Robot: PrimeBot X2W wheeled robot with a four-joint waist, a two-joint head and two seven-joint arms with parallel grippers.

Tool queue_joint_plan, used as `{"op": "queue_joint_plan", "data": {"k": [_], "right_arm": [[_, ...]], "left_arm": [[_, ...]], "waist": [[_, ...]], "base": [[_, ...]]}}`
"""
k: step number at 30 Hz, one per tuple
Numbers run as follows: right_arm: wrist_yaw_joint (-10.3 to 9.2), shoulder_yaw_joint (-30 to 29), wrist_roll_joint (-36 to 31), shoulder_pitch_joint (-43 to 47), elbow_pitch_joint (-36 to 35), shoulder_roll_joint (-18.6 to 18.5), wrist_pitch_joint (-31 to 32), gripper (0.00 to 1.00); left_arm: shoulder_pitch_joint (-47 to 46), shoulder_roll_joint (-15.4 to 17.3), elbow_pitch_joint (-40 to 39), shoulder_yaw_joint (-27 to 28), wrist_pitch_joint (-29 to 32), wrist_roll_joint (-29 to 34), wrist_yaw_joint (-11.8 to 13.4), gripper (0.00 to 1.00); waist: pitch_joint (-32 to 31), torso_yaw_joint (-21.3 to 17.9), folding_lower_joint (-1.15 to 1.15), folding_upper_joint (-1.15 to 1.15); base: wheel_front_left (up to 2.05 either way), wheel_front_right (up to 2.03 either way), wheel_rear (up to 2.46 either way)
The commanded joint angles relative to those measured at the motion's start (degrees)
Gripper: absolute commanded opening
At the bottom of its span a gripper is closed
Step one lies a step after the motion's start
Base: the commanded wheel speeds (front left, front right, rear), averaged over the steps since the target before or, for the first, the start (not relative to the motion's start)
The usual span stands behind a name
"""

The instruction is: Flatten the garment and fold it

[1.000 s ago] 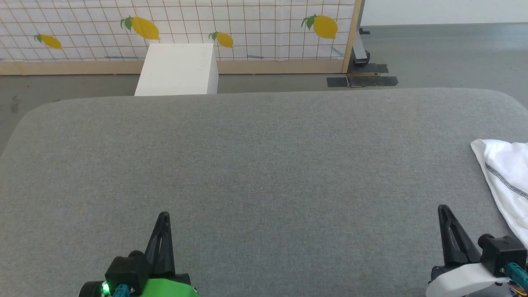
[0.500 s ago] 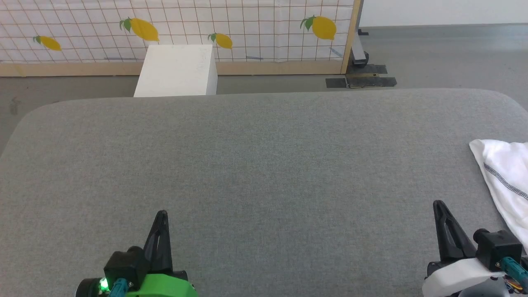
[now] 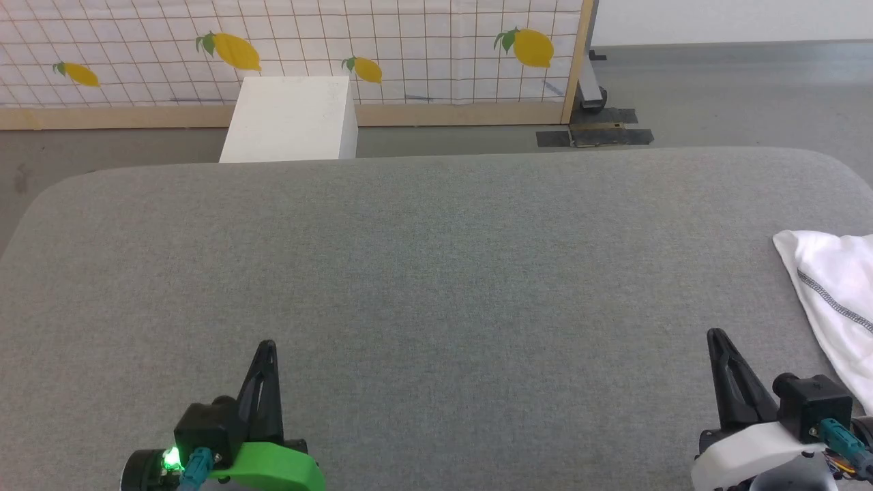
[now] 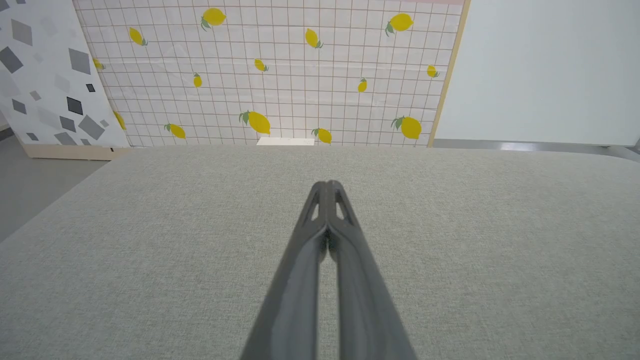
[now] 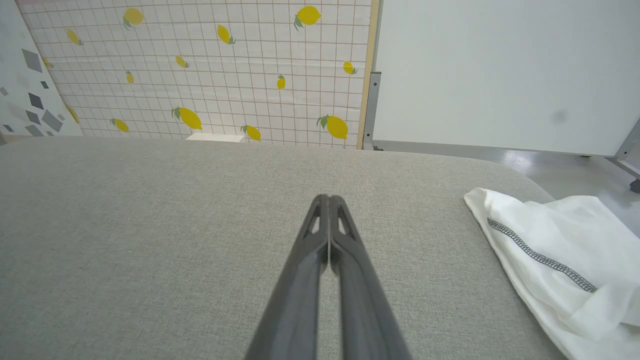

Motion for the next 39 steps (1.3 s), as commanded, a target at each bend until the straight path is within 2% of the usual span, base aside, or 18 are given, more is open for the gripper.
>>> {"op": "queue_joint_plan", "data": {"k": [1, 39], "right_arm": [[-0.05, 0.3, -0.3, -1.2, -0.1, 0.1, 0.2, 0.00], [-0.08, 2.6, -0.9, -3.4, -0.2, 0.1, 2.6, 0.00]], "left_arm": [[-1.2, -0.2, 0.2, 0.4, 0.5, 0.5, -0.3, 0.00], [-3.9, -0.3, 1.2, 2.4, 4.9, 3.2, -1.7, 0.00]], "waist": [[0.0, 0.0, 0.00, 0.00], [-0.5, -0.5, 0.00, 0.00]], "base": [[0.00, 0.00, 0.00], [0.00, 0.00, 0.00]]}}
